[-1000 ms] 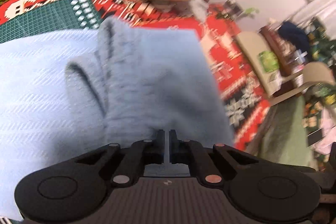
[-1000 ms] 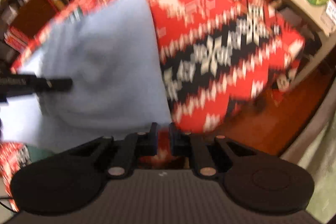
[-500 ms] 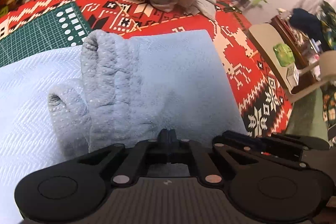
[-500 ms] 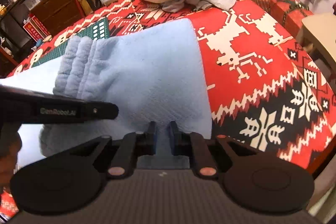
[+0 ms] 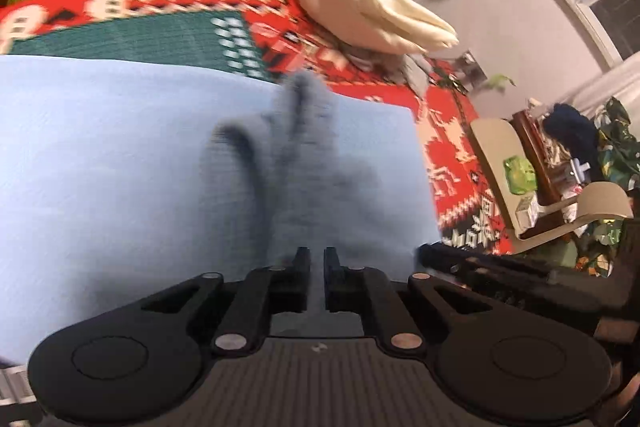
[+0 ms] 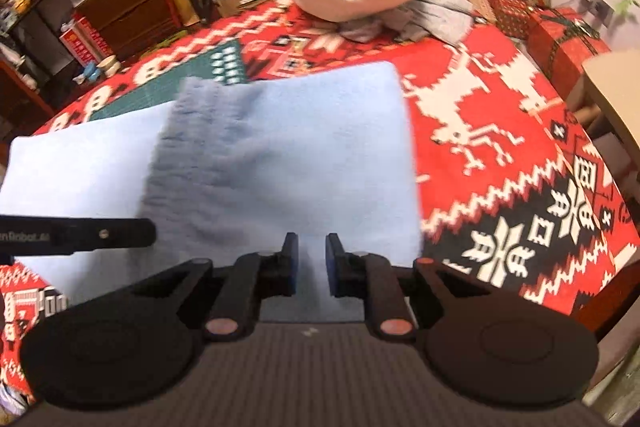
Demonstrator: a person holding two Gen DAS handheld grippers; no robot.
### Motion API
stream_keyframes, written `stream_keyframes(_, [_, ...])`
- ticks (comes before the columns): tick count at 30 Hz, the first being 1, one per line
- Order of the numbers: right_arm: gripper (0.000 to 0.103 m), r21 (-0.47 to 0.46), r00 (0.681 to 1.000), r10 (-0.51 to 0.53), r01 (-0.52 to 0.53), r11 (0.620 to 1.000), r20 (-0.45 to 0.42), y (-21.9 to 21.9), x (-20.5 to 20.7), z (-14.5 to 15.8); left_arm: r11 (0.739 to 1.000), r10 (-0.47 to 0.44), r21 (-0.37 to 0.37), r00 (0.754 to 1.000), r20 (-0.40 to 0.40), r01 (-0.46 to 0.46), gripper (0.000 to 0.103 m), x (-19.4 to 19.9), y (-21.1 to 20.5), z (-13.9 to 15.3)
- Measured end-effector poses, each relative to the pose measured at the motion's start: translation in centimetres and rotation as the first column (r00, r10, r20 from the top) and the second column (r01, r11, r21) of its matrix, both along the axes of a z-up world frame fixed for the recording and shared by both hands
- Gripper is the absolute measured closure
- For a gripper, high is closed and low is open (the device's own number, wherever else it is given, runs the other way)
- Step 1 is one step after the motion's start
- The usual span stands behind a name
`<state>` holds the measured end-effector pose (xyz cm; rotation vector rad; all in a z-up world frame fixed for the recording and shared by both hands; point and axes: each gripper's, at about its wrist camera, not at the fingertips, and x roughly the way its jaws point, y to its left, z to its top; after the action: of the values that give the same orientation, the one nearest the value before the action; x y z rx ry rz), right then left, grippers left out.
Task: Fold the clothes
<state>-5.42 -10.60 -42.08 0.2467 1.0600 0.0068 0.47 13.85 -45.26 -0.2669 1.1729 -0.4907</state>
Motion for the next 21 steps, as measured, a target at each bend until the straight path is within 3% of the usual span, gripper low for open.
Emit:
stream_keyframes(4, [0.086,0.006,0.998,0.060,-0.060,0.998,0.020,3.8,0.9,1.6,0.996,0.051,0.070,0.999,0.016,-0.052,0.094,-0.4,6.1,0.4])
stream_keyframes(7, [0.086,0.025,0.993,0.107,-0.108,0.994,0.044,7.4,2.1,2.7,0.982,0.150,0.112,0.988,0.022,-0.151,0.082,-0.6,11.9,0.2])
stream_keyframes(8, [0.086,0.029,0.991,0.123,-0.125,0.992,0.053,8.7,2.6,3.1,0.974,0.183,0.130,0.983,0.031,-0.186,0.075,-0.8,13.9,0.2])
stream_keyframes(12, [0.086,0.045,0.981,0.185,-0.188,0.981,0.060,14.1,5.1,3.6,0.920,0.337,0.188,0.939,0.066,-0.344,0.071,-1.3,22.3,0.1])
stream_keyframes(13, [0.086,0.052,0.978,0.201,-0.204,0.978,0.057,15.4,5.7,3.6,0.900,0.382,0.199,0.921,0.073,-0.389,0.068,-1.5,24.5,0.1])
stream_keyframes(15, [0.086,0.060,0.970,0.235,-0.238,0.969,0.053,18.0,6.9,3.5,0.838,0.507,0.192,0.859,0.073,-0.511,0.067,-2.1,28.9,-0.3])
stream_keyframes(18, [0.086,0.062,0.958,0.284,-0.286,0.956,0.046,22.1,8.0,3.4,0.725,0.667,0.169,0.742,0.068,-0.667,0.066,-3.6,34.8,-1.2])
stream_keyframes(21, [0.086,0.073,0.944,0.328,-0.330,0.941,0.038,25.8,8.6,3.4,0.617,0.758,0.196,0.642,0.111,-0.762,0.066,-4.7,38.9,-1.8])
